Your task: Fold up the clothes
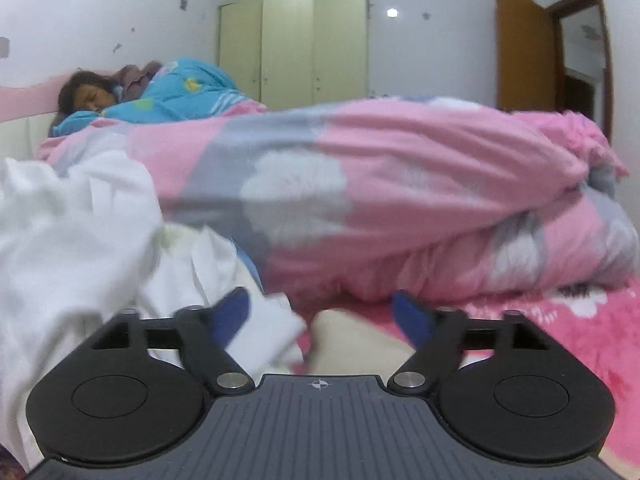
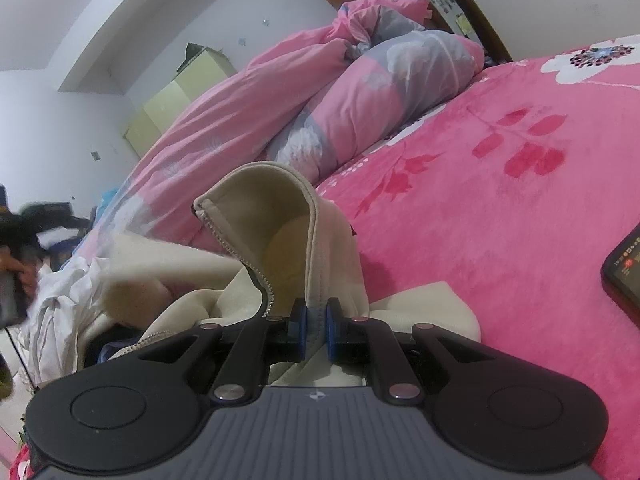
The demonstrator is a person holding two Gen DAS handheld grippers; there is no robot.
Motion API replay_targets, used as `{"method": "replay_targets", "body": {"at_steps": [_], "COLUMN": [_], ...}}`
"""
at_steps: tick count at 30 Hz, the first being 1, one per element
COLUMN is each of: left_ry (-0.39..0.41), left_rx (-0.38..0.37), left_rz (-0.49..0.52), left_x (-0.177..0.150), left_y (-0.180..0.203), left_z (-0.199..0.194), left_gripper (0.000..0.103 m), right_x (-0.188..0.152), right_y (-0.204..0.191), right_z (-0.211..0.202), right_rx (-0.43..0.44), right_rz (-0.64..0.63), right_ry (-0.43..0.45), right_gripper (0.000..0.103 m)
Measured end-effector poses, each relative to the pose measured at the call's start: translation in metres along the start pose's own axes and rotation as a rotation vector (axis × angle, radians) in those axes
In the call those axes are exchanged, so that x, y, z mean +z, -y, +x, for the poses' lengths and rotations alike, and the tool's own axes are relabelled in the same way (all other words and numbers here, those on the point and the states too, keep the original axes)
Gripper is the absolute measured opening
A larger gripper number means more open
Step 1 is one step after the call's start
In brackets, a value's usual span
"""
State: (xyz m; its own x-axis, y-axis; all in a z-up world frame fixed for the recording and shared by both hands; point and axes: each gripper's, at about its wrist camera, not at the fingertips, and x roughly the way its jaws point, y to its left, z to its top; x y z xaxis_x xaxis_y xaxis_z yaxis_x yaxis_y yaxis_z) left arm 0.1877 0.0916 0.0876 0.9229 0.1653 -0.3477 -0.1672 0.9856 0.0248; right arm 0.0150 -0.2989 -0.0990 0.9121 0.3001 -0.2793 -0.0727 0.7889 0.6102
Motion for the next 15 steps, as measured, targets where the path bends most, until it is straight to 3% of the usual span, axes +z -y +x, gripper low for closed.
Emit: {"method": "replay_targets", "body": {"at_steps": [1,3,5,8,9,11,15], "left_ry": [0.000,-0.012,-0.068,-0.210,-0.258,-0.347,-0.487], "left_rx": [-0.008,-0.051,-0.170,-0.388,-0.430,-0.475,-0.475], "left_rz": [0.033,0.080,0.115,0.134,0.136,0.139,0.128], "left_x": [-0.010,-0.024,-0.037,-0.055,-0.063,-0.080,-0.109], "left_y": [0.003,0.007,0.011,0.020,0.024,0.033,0.043], "left_z": [-0.007,-0.024,-0.043,-0.062,-0.064,-0.066,-0.054], "left_gripper": [0.103,0.103,0.103,0.103,0.103,0.103,0.096], "right_x": [0.000,0.000,0.000,0.000,0.000,-0.001,-0.001], "right_y": [0.001,0.002,0.002,0.002,0.002,0.002,0.001], "right_z": [0.000,0.000,0.000,0.000,0.000,0.000,-0.001], "right_rx": [0.003,0.009,0.011,0.013,0.013,0.012,0.010], "right_rz": [0.004,0.011,0.015,0.018,0.018,0.018,0.017], "right_ry": [0.000,-0.001,-0.001,-0.001,0.000,0.000,0.003], "right_gripper": [0.009,0.009,0.009,0.010,0.010,0.010,0.010]}}
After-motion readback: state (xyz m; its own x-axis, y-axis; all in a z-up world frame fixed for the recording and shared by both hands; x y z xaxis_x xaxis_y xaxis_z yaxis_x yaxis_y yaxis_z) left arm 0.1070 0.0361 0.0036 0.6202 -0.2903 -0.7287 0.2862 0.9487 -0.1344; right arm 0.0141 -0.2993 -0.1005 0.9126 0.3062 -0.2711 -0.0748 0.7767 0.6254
